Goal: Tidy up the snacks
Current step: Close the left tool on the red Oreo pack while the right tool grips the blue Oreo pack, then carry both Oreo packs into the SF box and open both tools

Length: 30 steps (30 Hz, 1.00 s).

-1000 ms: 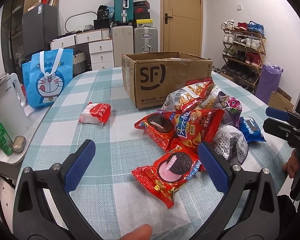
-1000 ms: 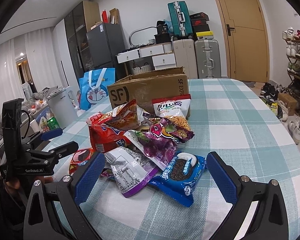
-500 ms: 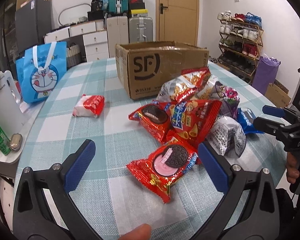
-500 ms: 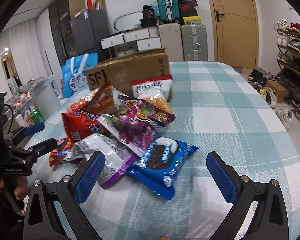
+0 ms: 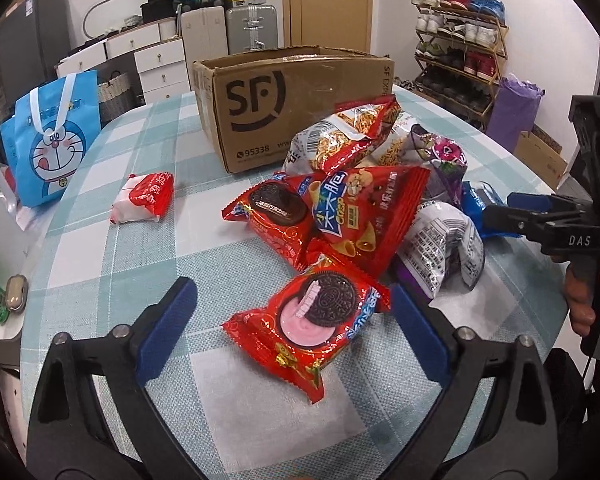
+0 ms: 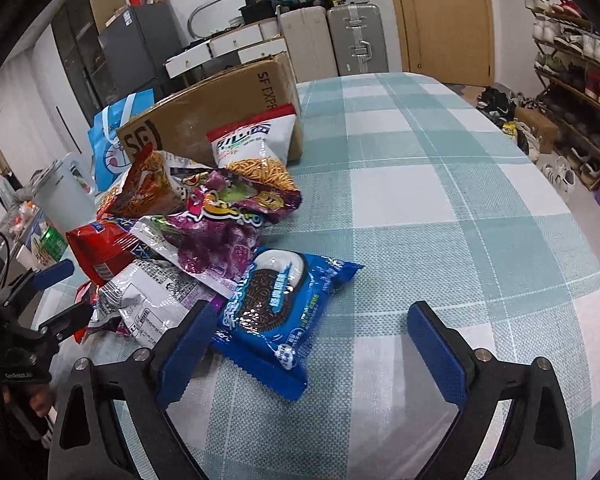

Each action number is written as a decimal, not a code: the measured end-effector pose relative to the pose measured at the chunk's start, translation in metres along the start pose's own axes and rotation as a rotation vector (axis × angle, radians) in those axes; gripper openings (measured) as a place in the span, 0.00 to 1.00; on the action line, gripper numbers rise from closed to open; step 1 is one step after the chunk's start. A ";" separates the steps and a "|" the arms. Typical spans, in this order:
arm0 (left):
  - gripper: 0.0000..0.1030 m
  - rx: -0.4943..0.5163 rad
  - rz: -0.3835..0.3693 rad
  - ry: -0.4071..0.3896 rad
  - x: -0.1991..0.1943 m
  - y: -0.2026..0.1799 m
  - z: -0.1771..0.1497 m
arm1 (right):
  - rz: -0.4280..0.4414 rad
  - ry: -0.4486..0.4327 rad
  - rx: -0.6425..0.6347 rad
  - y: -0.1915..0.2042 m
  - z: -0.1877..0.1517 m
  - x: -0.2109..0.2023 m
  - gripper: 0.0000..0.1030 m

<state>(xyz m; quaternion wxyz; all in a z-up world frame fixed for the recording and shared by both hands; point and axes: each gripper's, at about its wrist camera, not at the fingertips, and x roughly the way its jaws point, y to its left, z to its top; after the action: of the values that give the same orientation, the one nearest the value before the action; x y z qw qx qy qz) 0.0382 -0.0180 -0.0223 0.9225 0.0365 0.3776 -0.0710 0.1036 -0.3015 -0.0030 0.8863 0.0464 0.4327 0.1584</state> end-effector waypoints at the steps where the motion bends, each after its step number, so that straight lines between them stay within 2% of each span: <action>1: 0.83 0.004 -0.006 0.003 0.001 0.000 0.000 | -0.007 0.005 -0.005 0.002 0.000 0.000 0.93; 3: 0.83 0.014 -0.019 0.014 0.003 -0.001 0.001 | -0.013 0.011 -0.024 0.006 0.002 0.003 0.91; 5: 0.80 0.024 -0.029 0.018 0.005 -0.003 0.001 | -0.017 0.013 -0.035 0.010 0.002 0.004 0.85; 8: 0.69 0.042 -0.064 0.028 0.007 -0.004 0.000 | -0.019 0.010 -0.049 0.013 0.002 0.005 0.76; 9: 0.62 0.045 -0.073 0.033 0.008 -0.005 -0.001 | -0.015 0.009 -0.050 0.014 0.002 0.004 0.73; 11: 0.52 0.054 -0.091 0.039 0.008 -0.007 -0.001 | 0.000 0.004 -0.047 0.013 0.000 0.002 0.57; 14: 0.41 0.055 -0.098 0.035 0.008 -0.008 0.000 | 0.018 -0.008 -0.043 0.013 -0.003 -0.001 0.51; 17: 0.40 0.038 -0.107 0.033 0.005 -0.005 -0.002 | 0.021 -0.033 -0.041 0.010 -0.005 -0.005 0.43; 24: 0.40 -0.008 -0.116 0.005 -0.005 0.005 -0.007 | 0.043 -0.068 -0.002 0.001 -0.010 -0.014 0.43; 30: 0.40 -0.052 -0.110 -0.031 -0.018 0.015 -0.008 | 0.075 -0.151 0.005 0.001 -0.007 -0.036 0.43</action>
<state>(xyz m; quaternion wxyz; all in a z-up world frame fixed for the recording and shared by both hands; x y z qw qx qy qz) 0.0222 -0.0002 -0.0154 0.9236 -0.0091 0.3664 -0.1122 0.0769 -0.3121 0.0199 0.9098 0.0767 0.3629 0.1864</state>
